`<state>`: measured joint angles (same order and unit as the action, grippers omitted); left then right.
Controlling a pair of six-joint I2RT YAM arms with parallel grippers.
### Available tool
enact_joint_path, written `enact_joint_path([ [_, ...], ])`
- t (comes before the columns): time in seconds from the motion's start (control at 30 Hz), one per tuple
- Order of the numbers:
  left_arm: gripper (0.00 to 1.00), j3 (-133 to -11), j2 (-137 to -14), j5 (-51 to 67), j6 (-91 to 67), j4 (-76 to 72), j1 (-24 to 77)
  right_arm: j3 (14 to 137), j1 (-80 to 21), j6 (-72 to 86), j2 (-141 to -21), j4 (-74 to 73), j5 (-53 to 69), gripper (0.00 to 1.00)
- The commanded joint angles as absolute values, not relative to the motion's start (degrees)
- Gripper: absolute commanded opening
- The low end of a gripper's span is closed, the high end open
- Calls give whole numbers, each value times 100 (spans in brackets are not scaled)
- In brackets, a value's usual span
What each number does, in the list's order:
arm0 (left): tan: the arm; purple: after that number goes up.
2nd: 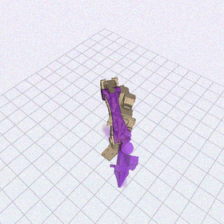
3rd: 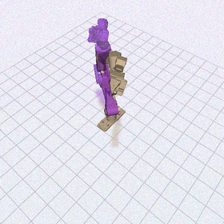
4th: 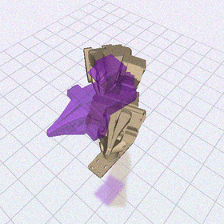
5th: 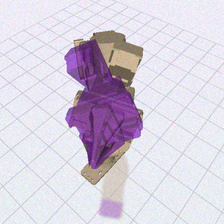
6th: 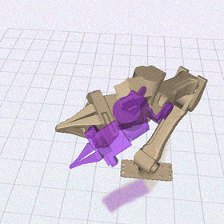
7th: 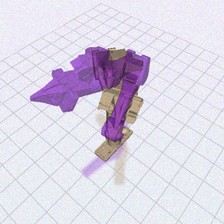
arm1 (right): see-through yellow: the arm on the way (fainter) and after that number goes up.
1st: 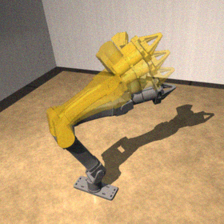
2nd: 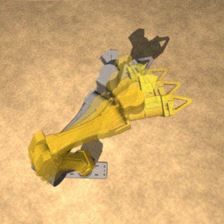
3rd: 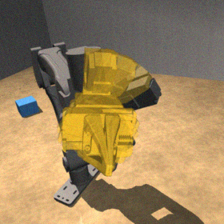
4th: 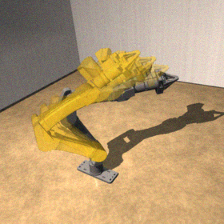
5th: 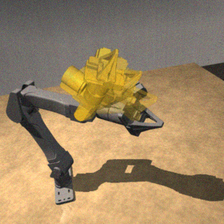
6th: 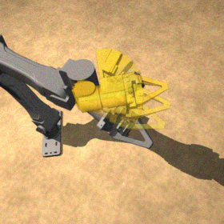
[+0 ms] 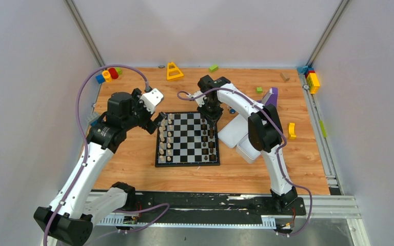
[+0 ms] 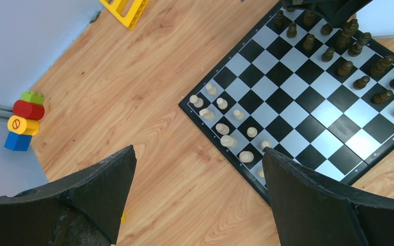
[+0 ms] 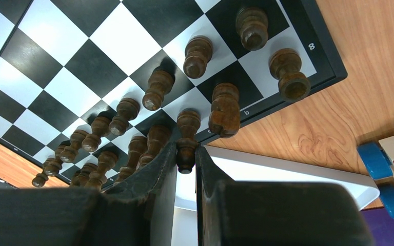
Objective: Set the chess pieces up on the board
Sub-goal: Place the chess piece on the chessboard.
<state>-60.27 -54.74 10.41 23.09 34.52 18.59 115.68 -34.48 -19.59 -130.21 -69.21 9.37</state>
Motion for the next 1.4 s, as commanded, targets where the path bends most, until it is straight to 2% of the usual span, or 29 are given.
enact_joint_path([
  [0.0,100,-6010,-5335,1107,2319,3330,1793,11760,-3498,-2012,-13062,-6969,781,4],
  [0.53,100,-6011,-5359,1111,2329,3330,1784,11903,-3501,-1967,-13148,-6913,710,26],
  [0.7,100,-6007,-5368,1105,2329,3321,1780,11927,-3504,-1956,-13157,-6896,711,29],
  [0.8,100,-6007,-5368,1116,2327,3322,1776,11944,-3507,-1951,-13155,-6895,712,29],
  [1.13,100,-5994,-5361,1111,2329,3316,1780,12019,-3502,-1908,-13192,-6899,824,18],
  [1.37,100,-5979,-5353,1115,2331,3315,1760,12038,-3504,-1885,-13209,-6907,894,16],
])
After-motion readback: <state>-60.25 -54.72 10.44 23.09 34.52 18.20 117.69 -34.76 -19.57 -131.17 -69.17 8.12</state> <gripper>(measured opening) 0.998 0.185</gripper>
